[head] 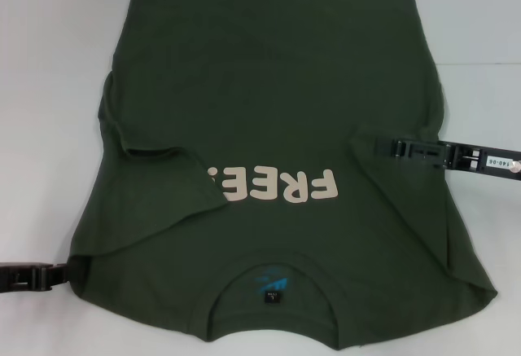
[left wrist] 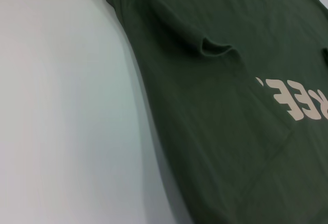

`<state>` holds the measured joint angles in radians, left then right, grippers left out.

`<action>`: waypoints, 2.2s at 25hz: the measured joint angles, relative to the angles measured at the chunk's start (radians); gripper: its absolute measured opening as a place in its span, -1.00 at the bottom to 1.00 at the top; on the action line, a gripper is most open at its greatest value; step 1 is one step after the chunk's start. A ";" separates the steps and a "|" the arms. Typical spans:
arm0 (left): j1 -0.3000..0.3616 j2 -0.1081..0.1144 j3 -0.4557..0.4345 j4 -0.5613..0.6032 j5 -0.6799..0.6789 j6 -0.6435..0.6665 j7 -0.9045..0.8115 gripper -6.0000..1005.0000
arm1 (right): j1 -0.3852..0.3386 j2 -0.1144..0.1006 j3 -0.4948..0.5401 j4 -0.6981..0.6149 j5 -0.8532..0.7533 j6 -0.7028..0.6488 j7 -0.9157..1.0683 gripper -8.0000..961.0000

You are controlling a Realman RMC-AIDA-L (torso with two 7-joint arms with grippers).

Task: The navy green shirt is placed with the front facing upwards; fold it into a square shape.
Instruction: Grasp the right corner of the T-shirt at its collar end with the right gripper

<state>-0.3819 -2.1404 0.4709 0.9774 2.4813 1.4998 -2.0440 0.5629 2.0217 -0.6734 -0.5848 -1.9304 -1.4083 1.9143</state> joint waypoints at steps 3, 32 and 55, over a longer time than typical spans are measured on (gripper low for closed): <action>0.001 0.000 -0.002 0.005 0.001 0.005 -0.004 -0.90 | -0.009 -0.004 0.000 -0.001 -0.001 0.000 0.000 0.87; 0.000 -0.009 -0.008 0.006 -0.007 -0.002 -0.047 -0.93 | -0.194 -0.134 0.008 -0.001 -0.234 -0.155 0.236 0.87; -0.008 -0.007 -0.011 0.003 -0.008 -0.004 -0.039 -0.93 | -0.155 -0.106 0.000 0.003 -0.289 -0.146 0.255 0.84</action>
<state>-0.3895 -2.1475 0.4602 0.9801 2.4735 1.4956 -2.0832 0.4077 1.9154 -0.6735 -0.5813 -2.2194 -1.5542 2.1696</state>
